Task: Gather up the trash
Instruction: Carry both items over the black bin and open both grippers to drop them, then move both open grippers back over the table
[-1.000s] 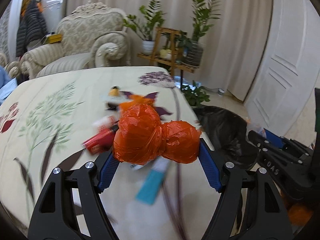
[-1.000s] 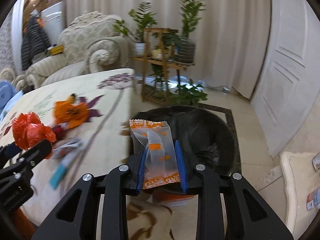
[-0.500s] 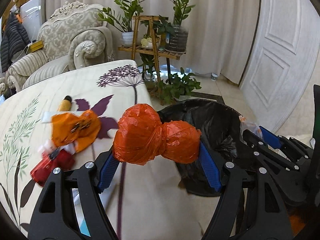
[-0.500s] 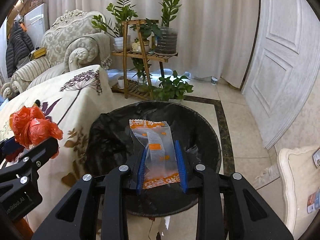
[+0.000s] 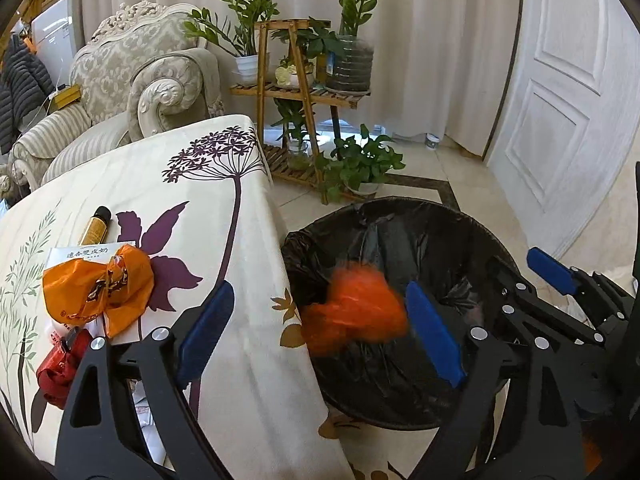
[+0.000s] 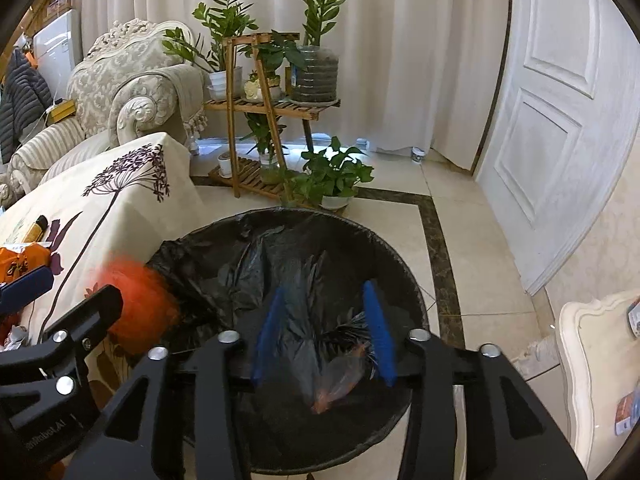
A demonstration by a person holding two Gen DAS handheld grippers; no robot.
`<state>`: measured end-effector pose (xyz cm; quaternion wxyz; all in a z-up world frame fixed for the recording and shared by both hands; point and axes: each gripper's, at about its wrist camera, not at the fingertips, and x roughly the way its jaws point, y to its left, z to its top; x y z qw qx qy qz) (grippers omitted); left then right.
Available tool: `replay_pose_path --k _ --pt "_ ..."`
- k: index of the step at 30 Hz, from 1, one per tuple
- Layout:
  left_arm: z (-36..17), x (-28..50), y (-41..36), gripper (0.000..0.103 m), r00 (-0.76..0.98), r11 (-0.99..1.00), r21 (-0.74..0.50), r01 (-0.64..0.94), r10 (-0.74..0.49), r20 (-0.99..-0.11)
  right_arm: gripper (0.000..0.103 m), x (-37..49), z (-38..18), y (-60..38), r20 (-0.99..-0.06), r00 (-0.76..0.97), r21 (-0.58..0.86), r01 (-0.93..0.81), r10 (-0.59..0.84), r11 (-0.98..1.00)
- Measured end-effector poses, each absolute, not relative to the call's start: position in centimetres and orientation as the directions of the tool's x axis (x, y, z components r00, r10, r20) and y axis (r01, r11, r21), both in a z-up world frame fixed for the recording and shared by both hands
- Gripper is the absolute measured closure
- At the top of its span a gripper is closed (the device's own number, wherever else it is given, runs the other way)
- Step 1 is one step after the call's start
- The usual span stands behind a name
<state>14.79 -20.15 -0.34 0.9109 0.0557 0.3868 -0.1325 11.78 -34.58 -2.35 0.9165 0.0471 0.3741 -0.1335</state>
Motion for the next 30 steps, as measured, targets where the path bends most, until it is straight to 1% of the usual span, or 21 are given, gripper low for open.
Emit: replay_pose_path --k 3,8,10,12,21,30 --pt "-0.3 14.9 -20.0 0.014 0.666 0.961 -0.008 0.277 -0.198 -0.719 0.051 11.6 -2.2 -34.7 -0.695 0.686 -0.008 0.29 -0.214 0.957" --pt "0.0 14.7 -19.6 0.013 0.676 0.962 -0.012 0.272 -0.2 -0.71 0.04 11.1 -1.9 -34.8 -0.693 0.686 0.0 0.306 -0.221 0.952" --pt "0.1 14.5 -19.4 0.013 0.679 0.962 -0.009 0.272 -0.199 -0.707 0.034 10.8 -1.8 -34.6 -0.689 0.686 -0.011 0.314 -0.235 0.95" --pt "0.2 14.4 -19.2 0.013 0.682 0.963 -0.004 0.271 -0.195 -0.704 0.031 10.4 -1.6 -34.4 -0.687 0.683 -0.017 0.324 -0.246 0.946" --pt "1.0 12.0 -15.8 0.013 0.701 0.971 0.0 0.238 -0.172 -0.692 0.031 8.1 -0.6 -32.6 -0.684 0.696 0.028 0.325 -0.219 0.945" --pt "1.4 9.4 -8.9 0.013 0.716 0.988 0.02 0.152 -0.095 -0.692 0.031 6.7 0.0 -27.0 -0.688 0.714 0.055 0.232 -0.132 0.971"
